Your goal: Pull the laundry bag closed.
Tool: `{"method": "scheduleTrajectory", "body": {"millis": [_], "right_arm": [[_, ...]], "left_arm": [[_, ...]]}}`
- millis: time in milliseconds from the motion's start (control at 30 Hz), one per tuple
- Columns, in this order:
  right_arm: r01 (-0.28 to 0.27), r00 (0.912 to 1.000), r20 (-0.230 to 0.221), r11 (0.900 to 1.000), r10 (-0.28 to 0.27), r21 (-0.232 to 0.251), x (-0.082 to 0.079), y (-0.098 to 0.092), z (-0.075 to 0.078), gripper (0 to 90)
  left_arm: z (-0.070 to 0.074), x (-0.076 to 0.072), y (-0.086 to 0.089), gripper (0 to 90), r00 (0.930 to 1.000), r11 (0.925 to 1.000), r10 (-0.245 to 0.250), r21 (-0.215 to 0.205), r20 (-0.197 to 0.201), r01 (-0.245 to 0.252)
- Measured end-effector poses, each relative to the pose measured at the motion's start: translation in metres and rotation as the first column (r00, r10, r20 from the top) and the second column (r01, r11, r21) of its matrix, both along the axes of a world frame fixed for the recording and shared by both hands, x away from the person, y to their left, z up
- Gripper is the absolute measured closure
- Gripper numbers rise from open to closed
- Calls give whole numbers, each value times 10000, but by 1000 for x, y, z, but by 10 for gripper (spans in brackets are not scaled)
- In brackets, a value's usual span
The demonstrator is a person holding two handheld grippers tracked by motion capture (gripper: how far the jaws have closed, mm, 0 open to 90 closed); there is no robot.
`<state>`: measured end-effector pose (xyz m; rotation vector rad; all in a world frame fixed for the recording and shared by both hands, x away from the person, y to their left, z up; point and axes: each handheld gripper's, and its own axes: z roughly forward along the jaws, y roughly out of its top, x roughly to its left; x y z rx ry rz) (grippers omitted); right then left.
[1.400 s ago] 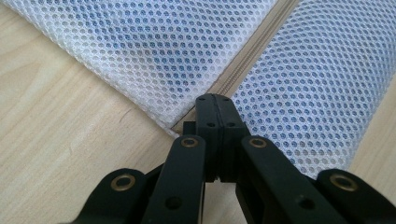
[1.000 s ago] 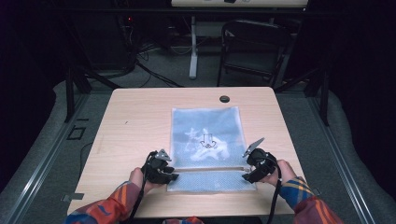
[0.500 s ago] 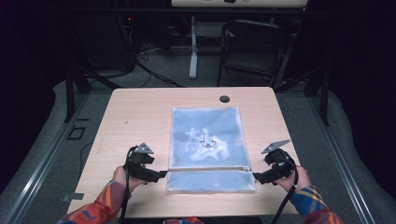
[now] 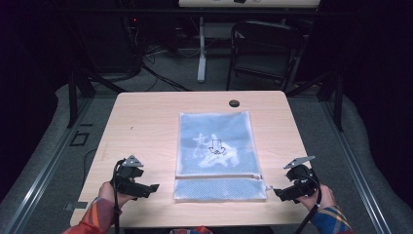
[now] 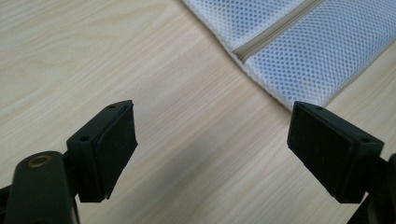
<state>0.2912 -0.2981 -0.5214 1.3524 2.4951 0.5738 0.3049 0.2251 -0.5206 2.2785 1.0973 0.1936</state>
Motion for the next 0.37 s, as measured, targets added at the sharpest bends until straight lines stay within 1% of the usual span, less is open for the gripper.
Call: {"method": "scheduleTrajectory", "body": {"millis": [67, 100, 133, 167, 200, 233, 267, 367], "right_arm": [[48, 10000, -37, 10000, -49, -22, -3, -3, -2, 55], [80, 9999, -76, 10000, -80, 43, -3, -4, -3, 54], [93, 9999, -80, 9999, -93, -71, -4, -5, -4, 48], [164, 9997, -155, 9999, -163, 21, -4, -6, -5, 45], [167, 9997, -180, 9998, -168, -80, -4, -7, -6, 40], [141, 9996, -264, 9999, -141, 10, -4, -7, -7, 35], [144, 9996, -228, 9998, -148, -170, -3, -7, -8, 24], [75, 9995, -302, 9999, -79, -127, -2, -7, -8, 10]], "left_arm": [[-1, -1, 7, 153, 9999, 9999, 143, 80, -68, -142], [-2, 0, 8, 153, 9997, 9997, 220, 60, -77, -219], [-2, 1, 9, 153, 9996, 9996, 275, 57, -105, -275], [-3, 2, 10, 152, 9994, 9995, 309, 75, -157, -308], [-4, 3, 10, 152, 9991, 9993, 375, 82, -204, -374], [-4, 4, 10, 152, 9989, 9992, 377, 114, -285, -373], [-5, 5, 10, 151, 9988, 9992, 353, 220, -326, -346], [-7, 7, 9, 149, 9987, 9988, 341, 360, -372, -327]]}}
